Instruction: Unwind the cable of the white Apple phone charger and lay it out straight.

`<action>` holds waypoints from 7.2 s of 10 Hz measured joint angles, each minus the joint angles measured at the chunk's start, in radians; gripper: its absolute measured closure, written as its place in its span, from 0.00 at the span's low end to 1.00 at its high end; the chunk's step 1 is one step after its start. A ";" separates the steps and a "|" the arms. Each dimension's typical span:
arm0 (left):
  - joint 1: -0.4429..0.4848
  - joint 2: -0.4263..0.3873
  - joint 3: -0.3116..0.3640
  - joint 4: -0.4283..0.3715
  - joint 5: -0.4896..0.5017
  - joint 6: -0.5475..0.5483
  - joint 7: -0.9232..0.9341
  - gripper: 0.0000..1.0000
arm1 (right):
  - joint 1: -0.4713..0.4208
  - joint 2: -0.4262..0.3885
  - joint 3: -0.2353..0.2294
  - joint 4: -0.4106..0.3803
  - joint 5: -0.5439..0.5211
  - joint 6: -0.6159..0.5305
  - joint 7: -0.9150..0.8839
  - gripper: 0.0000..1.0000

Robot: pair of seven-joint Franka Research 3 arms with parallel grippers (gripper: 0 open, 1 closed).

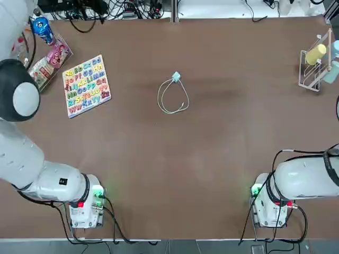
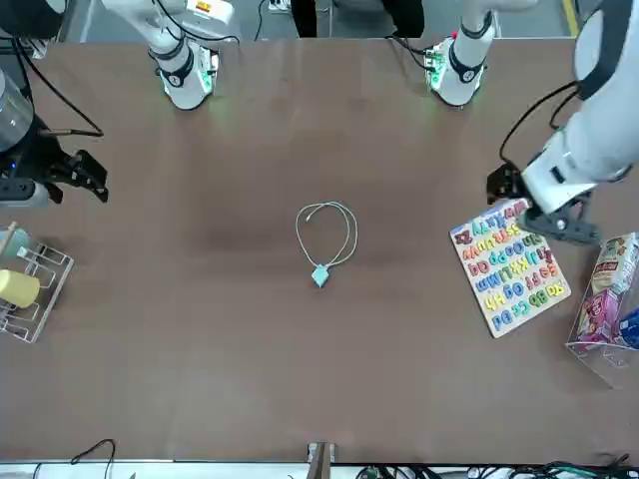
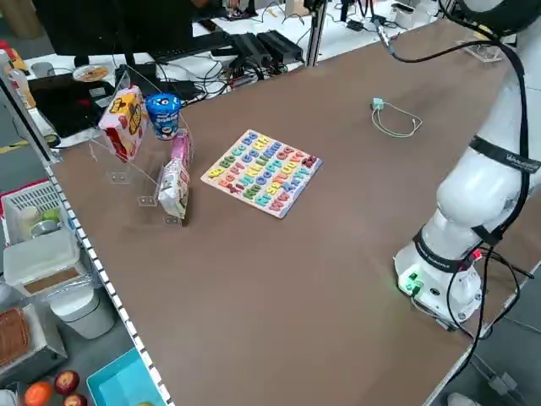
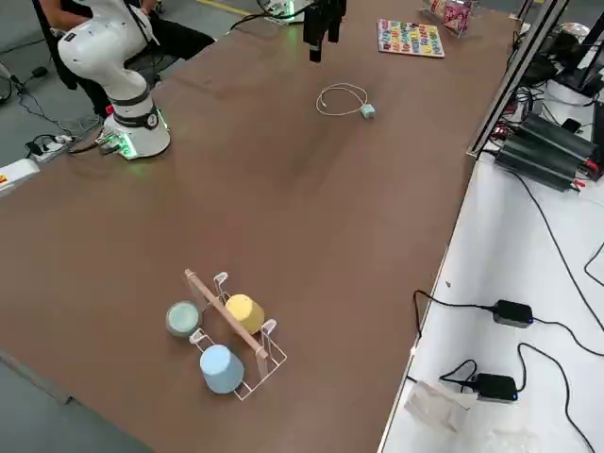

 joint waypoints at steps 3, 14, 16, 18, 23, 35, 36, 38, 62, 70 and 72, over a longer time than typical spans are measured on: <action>-0.154 0.086 -0.017 -0.010 -0.005 0.093 -0.161 0.03 | 0.001 0.000 0.000 0.001 0.000 0.000 0.000 0.00; -0.399 0.364 -0.026 -0.274 -0.004 0.701 -0.293 0.30 | 0.015 0.000 0.000 0.002 0.001 0.000 0.000 0.00; -0.417 0.423 -0.026 -0.294 -0.004 0.781 -0.293 0.32 | 0.015 0.000 0.000 0.002 0.001 0.001 0.000 0.00; -0.417 0.445 -0.024 -0.316 0.000 0.827 -0.293 0.35 | 0.015 0.001 0.000 0.002 0.001 0.001 0.000 0.00; -0.412 0.445 -0.021 -0.331 0.000 0.860 -0.293 0.49 | 0.024 0.010 0.000 0.002 0.001 0.003 0.012 0.00; -0.412 0.458 -0.020 -0.331 0.005 0.874 -0.291 0.78 | 0.139 0.106 0.001 -0.004 0.066 0.018 0.635 0.00; -0.412 0.458 -0.020 -0.331 0.007 0.874 -0.291 0.93 | 0.149 0.119 0.001 -0.004 0.066 0.022 0.656 0.00; -0.411 0.458 -0.020 -0.331 0.007 0.874 -0.291 0.96 | 0.158 0.137 0.001 -0.004 0.066 0.027 0.690 0.00; -0.469 0.386 -0.074 -0.113 0.194 -0.005 -0.461 0.96 | 0.217 0.199 0.000 -0.004 0.066 0.100 0.832 0.00; -0.300 0.221 -0.156 -0.073 0.067 -0.052 -0.425 0.96 | 0.239 0.222 0.000 -0.004 0.066 0.128 0.886 0.00; -0.295 0.177 -0.171 -0.047 0.055 -0.153 -0.430 0.96 | 0.240 0.222 0.000 -0.003 0.066 0.130 0.886 0.00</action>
